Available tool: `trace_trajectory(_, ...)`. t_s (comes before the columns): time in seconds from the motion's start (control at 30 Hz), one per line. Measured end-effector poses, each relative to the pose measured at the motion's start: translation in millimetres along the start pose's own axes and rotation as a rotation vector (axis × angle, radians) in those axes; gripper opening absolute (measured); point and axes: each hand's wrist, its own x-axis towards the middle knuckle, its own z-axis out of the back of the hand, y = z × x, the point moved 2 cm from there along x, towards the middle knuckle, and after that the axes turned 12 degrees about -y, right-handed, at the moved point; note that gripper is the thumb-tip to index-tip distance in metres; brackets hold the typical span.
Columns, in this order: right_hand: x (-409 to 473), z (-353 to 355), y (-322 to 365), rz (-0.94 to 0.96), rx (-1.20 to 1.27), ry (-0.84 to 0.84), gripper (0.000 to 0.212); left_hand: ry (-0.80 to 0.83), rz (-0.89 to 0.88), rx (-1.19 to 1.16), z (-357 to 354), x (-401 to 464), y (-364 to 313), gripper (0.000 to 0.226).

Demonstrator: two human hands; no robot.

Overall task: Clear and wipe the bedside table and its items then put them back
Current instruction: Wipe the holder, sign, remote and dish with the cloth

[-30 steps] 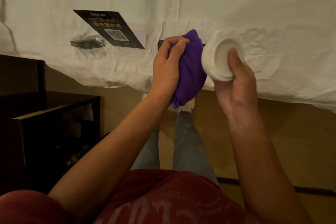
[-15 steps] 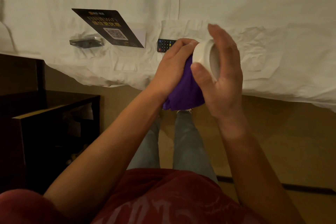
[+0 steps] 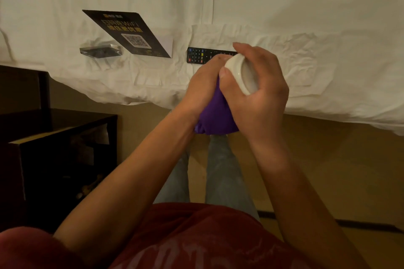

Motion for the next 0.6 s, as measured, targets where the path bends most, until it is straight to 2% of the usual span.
trace_trajectory(0.1,8.8,-12.8,5.4,-0.124,0.007,0.000,0.043,-0.024,-0.067,-0.055,10.1,2.5,-7.2,0.031)
trace_trajectory(0.23,23.2,-28.3,-10.5,-0.683,0.268,0.148,0.034,-0.072,-0.262,-0.077,15.3,-1.5,-12.1,0.021)
trace_trajectory(0.3,18.4,-28.3,-14.0,-0.782,0.344,0.177,0.030,-0.075,-0.345,-0.071,15.0,-4.4,-9.0,0.017)
trace_trajectory(0.4,3.4,-22.3,-15.9,-0.742,0.337,0.170,0.029,-0.126,-0.354,-0.054,10.6,-6.4,-3.0,0.015)
trace_trajectory(0.53,-15.9,-11.5,-8.9,-0.542,0.220,0.027,0.041,-0.214,-0.109,-0.054,3.1,-7.6,2.5,0.017)
trace_trajectory(0.6,-20.0,-10.3,-5.2,-0.424,0.198,-0.002,0.044,-0.194,-0.010,-0.050,2.6,-1.5,4.8,0.017)
